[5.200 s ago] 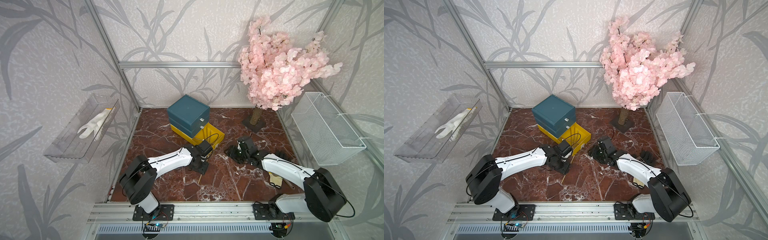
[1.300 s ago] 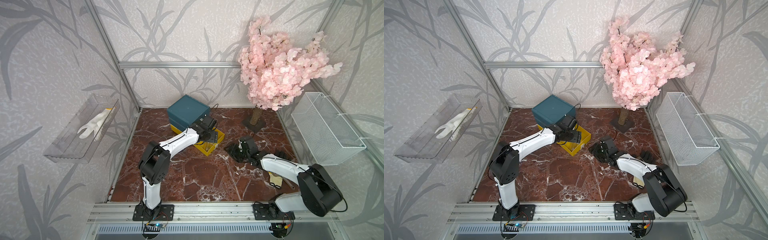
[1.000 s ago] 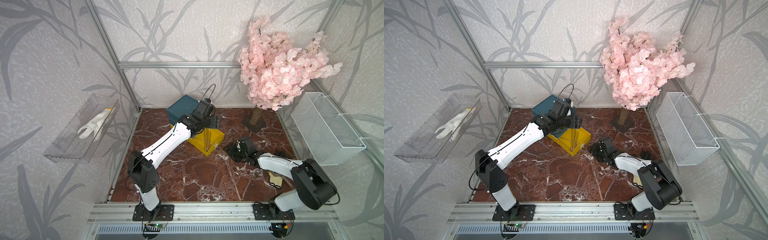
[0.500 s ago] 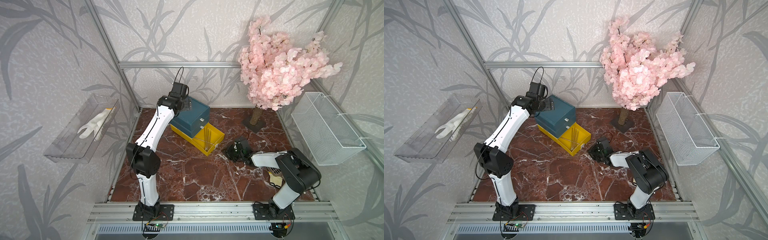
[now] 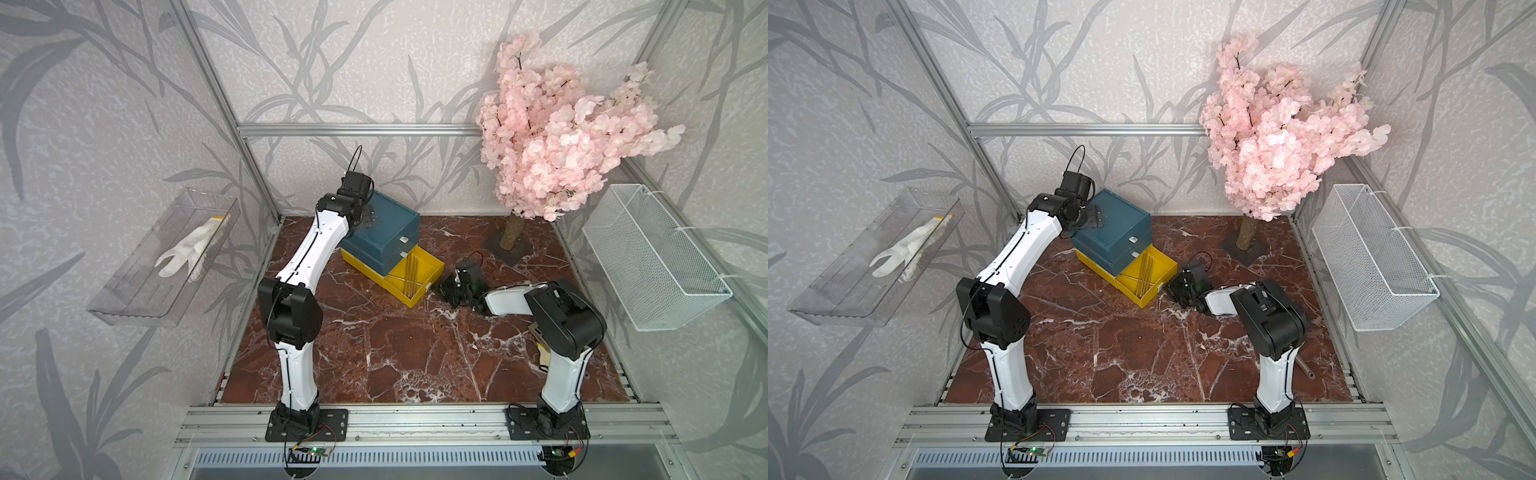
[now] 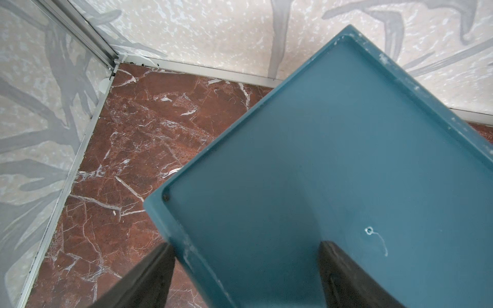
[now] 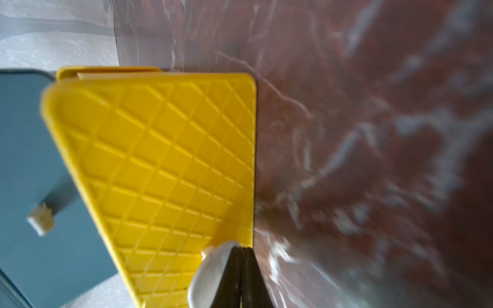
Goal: Please place the pencils in the drawer according to their color
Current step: Close the drawer in the storage box, then reset both arms
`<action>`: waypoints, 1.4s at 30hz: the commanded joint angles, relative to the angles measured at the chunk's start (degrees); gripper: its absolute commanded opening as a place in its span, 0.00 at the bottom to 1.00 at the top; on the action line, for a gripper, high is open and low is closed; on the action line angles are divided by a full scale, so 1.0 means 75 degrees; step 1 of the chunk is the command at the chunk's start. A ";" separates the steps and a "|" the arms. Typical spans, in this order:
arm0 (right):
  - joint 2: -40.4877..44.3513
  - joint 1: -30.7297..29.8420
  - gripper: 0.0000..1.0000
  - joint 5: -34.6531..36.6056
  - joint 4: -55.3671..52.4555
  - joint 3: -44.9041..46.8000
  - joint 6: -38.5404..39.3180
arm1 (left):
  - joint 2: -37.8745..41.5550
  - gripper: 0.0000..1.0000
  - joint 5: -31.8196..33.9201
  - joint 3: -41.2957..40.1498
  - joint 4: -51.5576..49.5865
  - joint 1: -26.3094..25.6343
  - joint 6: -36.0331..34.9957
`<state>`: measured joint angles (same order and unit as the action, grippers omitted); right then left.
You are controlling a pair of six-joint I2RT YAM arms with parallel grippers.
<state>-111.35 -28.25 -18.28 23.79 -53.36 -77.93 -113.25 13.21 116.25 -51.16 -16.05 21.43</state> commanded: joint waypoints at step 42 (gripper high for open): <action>0.3423 0.0167 0.56 -0.0511 -0.1454 0.0700 0.1789 | 0.1745 1.00 -0.1284 -0.0371 0.1012 -0.0250 -0.0805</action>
<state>-90.63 -28.27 -22.02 22.87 -49.36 -73.30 -106.15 5.58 111.70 -45.30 -17.43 17.50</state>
